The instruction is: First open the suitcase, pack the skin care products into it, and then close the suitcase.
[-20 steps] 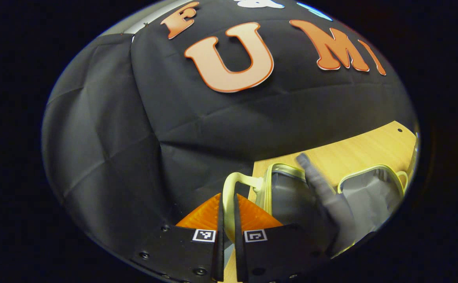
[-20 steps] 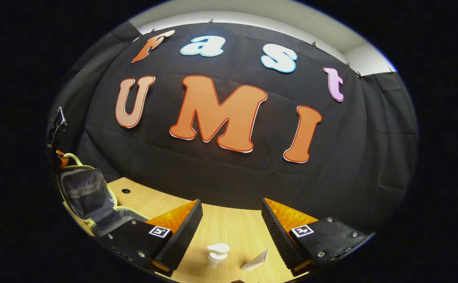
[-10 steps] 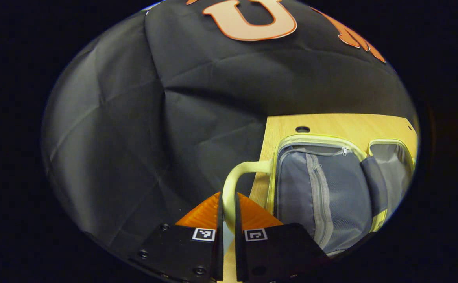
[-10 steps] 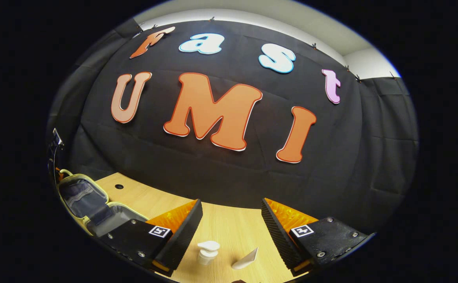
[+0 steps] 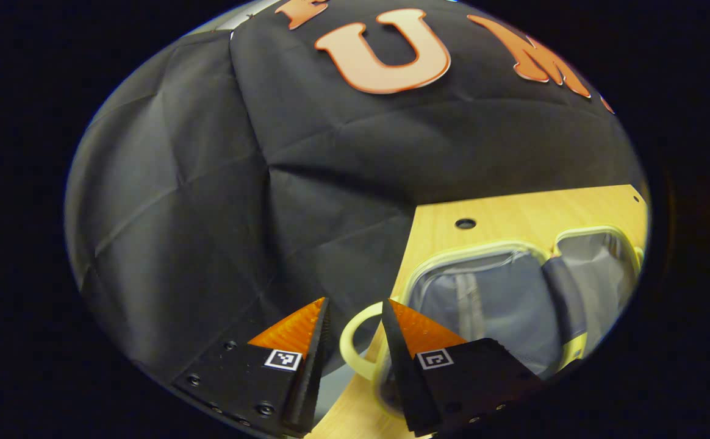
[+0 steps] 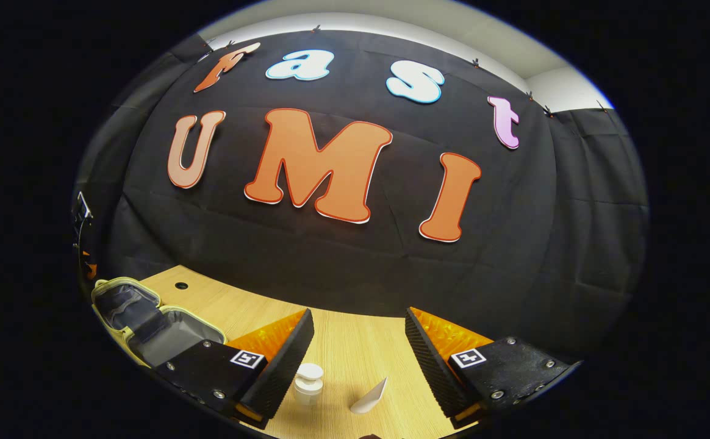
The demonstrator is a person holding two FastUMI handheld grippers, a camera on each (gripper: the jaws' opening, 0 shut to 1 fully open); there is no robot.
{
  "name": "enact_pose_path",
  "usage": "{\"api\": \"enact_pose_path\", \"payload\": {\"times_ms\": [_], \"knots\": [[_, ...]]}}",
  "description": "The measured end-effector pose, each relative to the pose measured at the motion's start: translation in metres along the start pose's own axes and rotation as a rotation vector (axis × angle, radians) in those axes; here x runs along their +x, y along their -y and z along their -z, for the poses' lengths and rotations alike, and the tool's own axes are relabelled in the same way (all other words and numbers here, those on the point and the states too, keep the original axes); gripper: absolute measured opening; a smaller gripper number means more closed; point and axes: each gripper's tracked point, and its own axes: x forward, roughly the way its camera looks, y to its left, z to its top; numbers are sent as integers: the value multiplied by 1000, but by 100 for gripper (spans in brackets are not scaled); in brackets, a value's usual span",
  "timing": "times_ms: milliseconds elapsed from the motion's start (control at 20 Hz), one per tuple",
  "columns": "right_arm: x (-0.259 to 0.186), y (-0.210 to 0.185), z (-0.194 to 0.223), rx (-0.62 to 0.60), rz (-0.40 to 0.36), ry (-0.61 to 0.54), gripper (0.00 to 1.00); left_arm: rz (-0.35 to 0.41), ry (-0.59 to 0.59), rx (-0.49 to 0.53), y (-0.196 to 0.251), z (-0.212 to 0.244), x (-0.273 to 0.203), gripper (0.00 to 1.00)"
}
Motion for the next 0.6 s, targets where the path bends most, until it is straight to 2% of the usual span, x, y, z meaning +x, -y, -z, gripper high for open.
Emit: {"api": "enact_pose_path", "payload": {"times_ms": [50, 100, 300, 500, 600], "knots": [[2, 2, 2, 7, -8, 0, 96, 11, 44, 4, 8, -18, -14, 63], [4, 5, 5, 14, -14, 4, 96, 20, 81, 5, 19, -35, -26, 61], [9, 17, 12, 22, -43, 23, 96, 71, 171, 11, 75, -83, -69, 87], [9, 22, 29, 66, -105, 14, 96, 156, 270, -5, 146, -126, -113, 88], [9, 29, 41, 76, -109, 1, 96, 195, 303, -6, 181, -140, -133, 100]]}}
